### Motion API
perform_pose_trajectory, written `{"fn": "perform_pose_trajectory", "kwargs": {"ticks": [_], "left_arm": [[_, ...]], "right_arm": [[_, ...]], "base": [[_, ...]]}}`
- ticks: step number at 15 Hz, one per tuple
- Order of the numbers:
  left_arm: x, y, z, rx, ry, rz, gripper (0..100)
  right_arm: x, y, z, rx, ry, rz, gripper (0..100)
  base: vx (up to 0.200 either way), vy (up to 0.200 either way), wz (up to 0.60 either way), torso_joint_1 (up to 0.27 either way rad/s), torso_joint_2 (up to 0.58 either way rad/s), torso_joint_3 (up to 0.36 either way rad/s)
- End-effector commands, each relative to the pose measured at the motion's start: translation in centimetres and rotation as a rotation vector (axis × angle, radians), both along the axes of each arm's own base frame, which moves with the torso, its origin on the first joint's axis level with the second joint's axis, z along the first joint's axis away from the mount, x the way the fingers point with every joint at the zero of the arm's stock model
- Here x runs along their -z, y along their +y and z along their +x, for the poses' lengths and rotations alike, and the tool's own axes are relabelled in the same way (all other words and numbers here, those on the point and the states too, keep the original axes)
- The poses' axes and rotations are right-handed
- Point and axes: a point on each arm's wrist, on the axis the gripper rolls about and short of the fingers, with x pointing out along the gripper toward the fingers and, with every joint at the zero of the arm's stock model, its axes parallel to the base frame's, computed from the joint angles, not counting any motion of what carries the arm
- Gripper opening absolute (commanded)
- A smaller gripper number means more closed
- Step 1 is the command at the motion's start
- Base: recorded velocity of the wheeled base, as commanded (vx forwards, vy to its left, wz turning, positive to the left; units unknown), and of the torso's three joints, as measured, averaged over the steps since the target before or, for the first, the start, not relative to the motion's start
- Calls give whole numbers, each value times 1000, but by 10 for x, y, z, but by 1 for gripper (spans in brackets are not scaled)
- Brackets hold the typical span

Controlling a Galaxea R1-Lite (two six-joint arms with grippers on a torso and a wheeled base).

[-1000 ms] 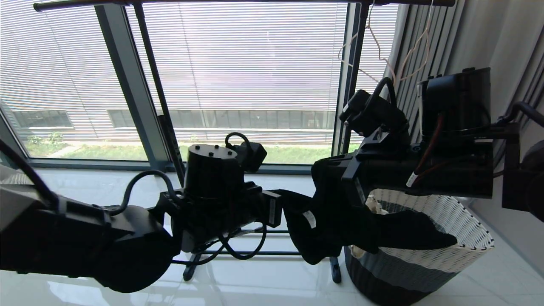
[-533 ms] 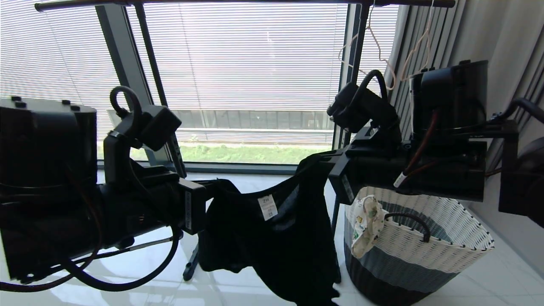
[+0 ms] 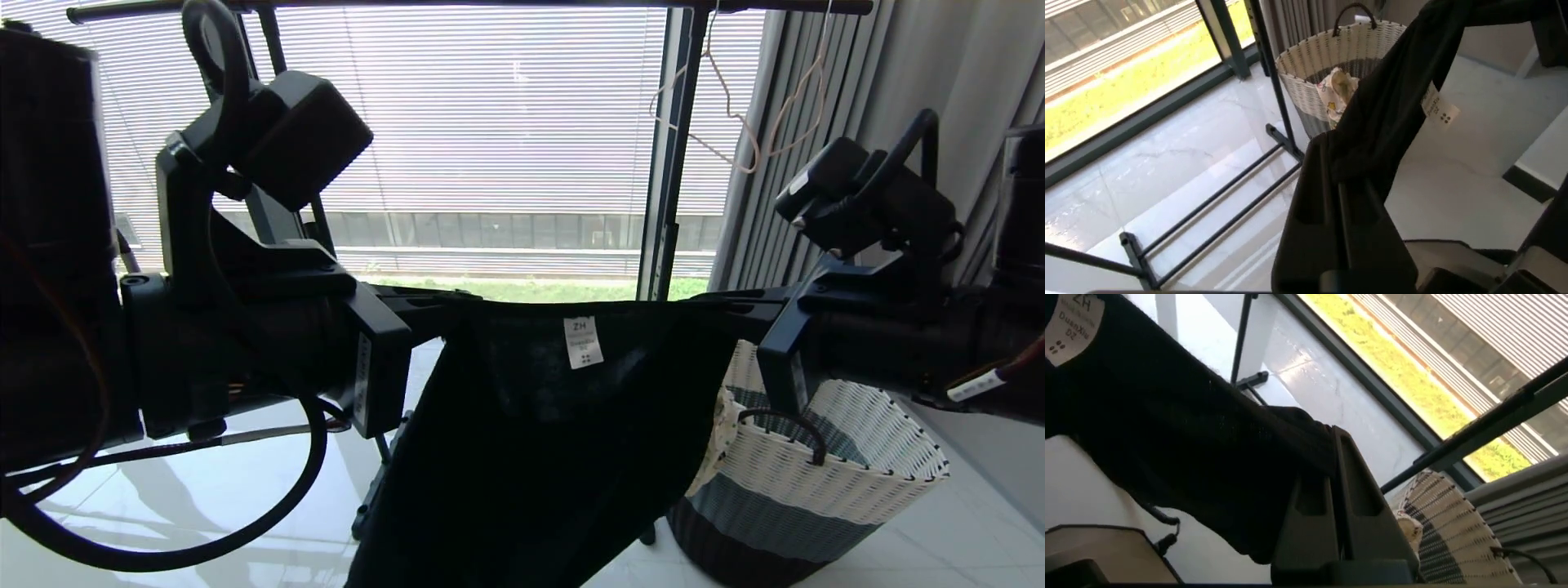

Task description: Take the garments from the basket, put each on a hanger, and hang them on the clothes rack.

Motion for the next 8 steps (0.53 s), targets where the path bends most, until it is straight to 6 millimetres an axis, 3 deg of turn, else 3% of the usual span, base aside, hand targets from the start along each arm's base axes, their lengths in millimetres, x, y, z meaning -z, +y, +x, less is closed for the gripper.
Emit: {"fn": "perform_pose_trajectory", "kwargs": {"ticks": [1,4,8], "left_arm": [[-11,-10,3,27,-27,-18,0],[-22,-5,6,14,-97,3,0],[-21,-6,7,23,-119,27,0]], "right_arm": [[-22,-12,-7,11,-51,54,0],[-48,-13,-7,16,-70,74,0],[-55,-17,-5,34,-79,79,0]], "base": [[0,0,0,0,0,0],[0,0,0,0,0,0],[0,0,0,0,0,0]]}}
